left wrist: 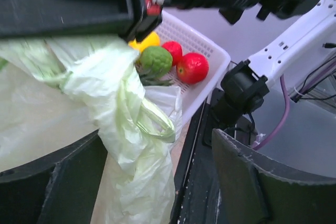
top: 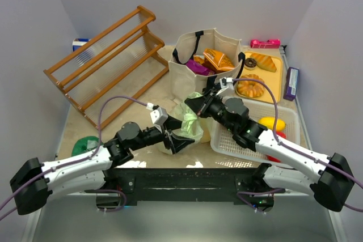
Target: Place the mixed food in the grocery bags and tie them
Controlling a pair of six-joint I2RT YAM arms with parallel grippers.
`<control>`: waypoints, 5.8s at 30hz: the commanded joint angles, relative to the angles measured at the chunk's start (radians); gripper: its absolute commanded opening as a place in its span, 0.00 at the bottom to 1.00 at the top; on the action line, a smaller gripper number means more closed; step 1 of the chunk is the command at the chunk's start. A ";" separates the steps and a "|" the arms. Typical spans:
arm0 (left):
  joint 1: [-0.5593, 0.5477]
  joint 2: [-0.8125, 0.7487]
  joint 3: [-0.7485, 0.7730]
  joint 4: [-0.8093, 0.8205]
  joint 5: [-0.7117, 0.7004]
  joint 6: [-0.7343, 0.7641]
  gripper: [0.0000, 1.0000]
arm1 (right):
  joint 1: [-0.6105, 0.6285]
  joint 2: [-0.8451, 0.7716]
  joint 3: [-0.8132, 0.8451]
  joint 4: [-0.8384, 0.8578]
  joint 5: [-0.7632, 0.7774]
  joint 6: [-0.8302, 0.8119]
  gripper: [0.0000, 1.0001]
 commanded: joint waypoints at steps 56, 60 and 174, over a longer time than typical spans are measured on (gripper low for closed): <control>0.353 0.131 0.169 0.089 0.278 -0.249 0.30 | -0.061 0.049 -0.011 0.212 -0.286 0.031 0.00; 0.353 0.110 0.163 0.087 0.272 -0.252 0.17 | -0.063 0.049 -0.014 0.209 -0.289 0.031 0.00; 0.844 0.144 0.430 -0.385 -0.215 -0.079 0.00 | 0.252 -0.285 0.053 -1.239 0.045 -0.148 0.00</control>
